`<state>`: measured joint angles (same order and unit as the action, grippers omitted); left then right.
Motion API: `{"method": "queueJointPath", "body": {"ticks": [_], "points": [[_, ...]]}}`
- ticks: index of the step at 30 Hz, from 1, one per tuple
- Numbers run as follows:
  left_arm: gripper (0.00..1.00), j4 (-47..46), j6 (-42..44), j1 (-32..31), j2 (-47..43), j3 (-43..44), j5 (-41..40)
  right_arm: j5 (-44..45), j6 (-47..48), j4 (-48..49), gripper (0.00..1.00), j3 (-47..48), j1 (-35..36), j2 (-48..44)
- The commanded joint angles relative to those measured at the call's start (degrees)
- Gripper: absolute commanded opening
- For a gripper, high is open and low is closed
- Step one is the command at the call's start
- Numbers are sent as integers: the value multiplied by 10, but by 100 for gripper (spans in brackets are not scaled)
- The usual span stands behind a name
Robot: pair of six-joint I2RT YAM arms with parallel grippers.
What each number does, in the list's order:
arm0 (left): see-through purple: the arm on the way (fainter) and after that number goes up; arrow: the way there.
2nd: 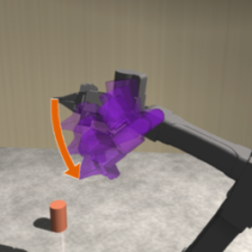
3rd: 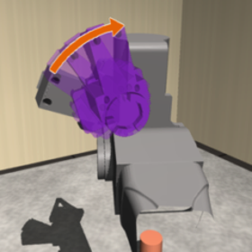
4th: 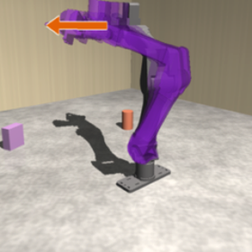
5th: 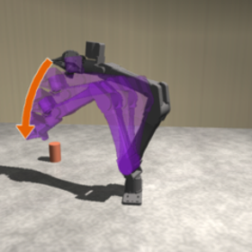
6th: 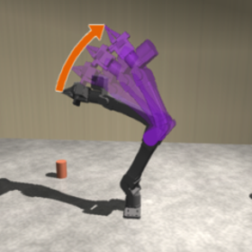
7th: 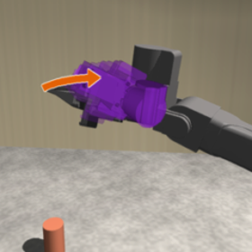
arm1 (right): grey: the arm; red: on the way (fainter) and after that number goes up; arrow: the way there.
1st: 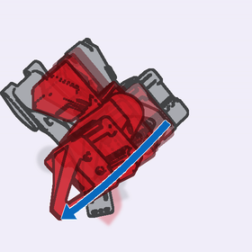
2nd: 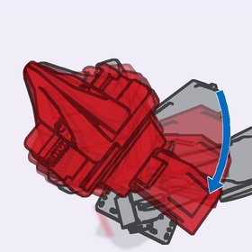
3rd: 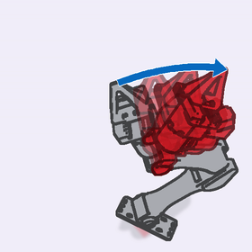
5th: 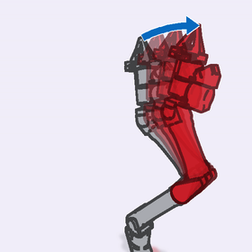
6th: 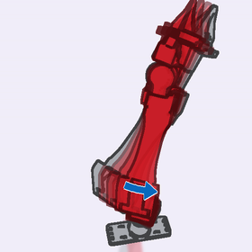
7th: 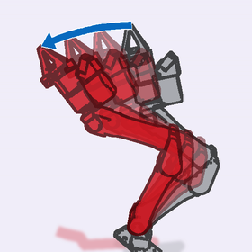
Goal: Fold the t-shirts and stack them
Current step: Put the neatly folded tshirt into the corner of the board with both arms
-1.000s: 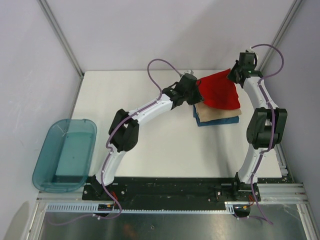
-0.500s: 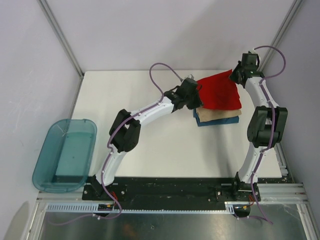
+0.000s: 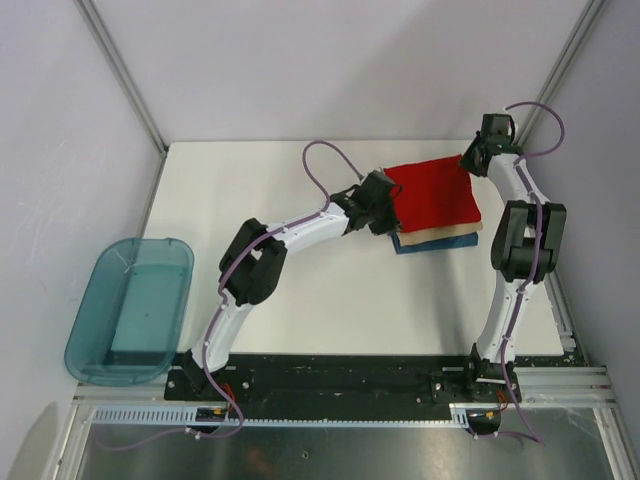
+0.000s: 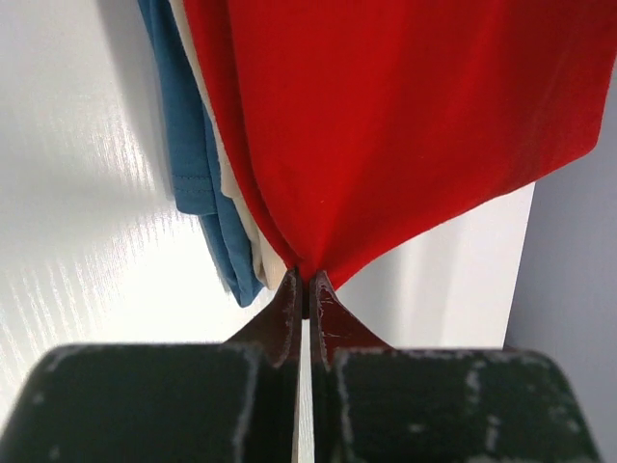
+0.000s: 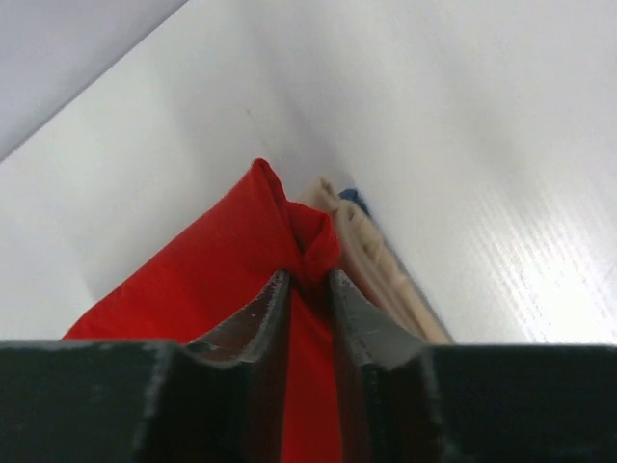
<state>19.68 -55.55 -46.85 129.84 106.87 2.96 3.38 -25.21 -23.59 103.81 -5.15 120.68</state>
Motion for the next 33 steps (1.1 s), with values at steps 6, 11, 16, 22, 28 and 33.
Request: {"method": "queueJointPath", "body": {"ticks": [6, 11, 16, 22, 28, 33], "points": [[0, 2, -3, -10, 6, 2, 31, 54, 26, -34, 57, 113, -12, 25], [3, 2, -3, -10, 6, 4, 35, 39, 12, -80, 58, 114, -9, -21], [10, 1, -1, -10, 6, 9, 35, -17, -30, -57, 53, -40, -1, -116], [14, 2, 1, -10, 13, 13, 40, -51, -58, -10, 44, -230, 34, -223], [16, 2, 1, -8, 15, 12, 35, -46, -64, 0, 40, -332, 62, -259], [18, 2, 7, -3, 11, 9, 38, -21, -60, -18, 36, -352, 63, -247]]}}
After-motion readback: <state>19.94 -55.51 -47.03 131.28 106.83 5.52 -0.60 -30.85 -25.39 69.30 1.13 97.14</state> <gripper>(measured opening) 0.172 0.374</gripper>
